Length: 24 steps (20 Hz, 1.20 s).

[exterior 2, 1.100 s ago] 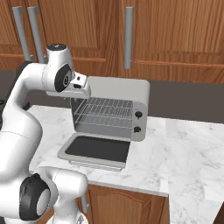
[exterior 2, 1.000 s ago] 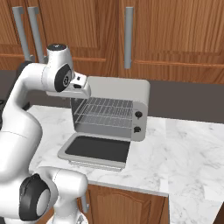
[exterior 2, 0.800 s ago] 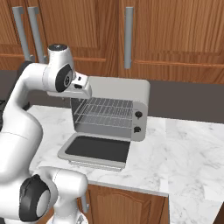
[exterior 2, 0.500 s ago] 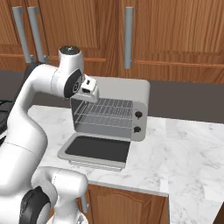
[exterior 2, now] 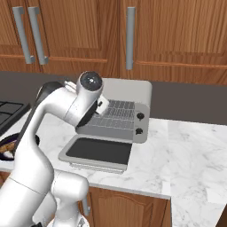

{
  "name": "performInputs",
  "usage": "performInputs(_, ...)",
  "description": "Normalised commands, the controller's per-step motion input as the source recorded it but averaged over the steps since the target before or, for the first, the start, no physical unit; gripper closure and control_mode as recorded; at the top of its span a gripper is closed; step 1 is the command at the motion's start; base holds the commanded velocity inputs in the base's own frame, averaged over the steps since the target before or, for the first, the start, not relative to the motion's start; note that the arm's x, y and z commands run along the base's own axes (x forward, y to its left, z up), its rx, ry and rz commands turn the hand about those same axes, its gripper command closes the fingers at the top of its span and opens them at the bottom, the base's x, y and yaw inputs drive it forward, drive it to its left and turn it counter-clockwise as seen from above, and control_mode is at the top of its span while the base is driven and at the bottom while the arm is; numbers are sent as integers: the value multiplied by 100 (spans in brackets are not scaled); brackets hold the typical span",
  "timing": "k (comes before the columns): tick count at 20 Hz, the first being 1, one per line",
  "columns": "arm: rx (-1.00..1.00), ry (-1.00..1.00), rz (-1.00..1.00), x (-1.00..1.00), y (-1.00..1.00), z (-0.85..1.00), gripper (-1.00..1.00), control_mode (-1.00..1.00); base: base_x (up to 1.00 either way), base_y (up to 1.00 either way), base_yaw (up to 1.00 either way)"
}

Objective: Pull the toaster oven rack outwards. Pick up the baguette from the plate and place it on the toaster oven rack. Close the toaster oven door fully and set the temperature to the lowest setting.

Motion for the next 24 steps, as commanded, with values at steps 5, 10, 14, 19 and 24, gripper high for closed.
performInputs(5,32,-18,-29,0,1,-10,-100,-100,0,0,0)
performInputs(10,16,-3,-27,0,5,1,-100,-100,0,0,0)
performInputs(14,12,0,-7,0,-9,3,-100,-100,0,0,0)
performInputs(19,7,0,4,0,-30,0,-100,-100,0,0,0)
performInputs(24,3,0,6,0,-10,-2,-100,-100,0,0,0)
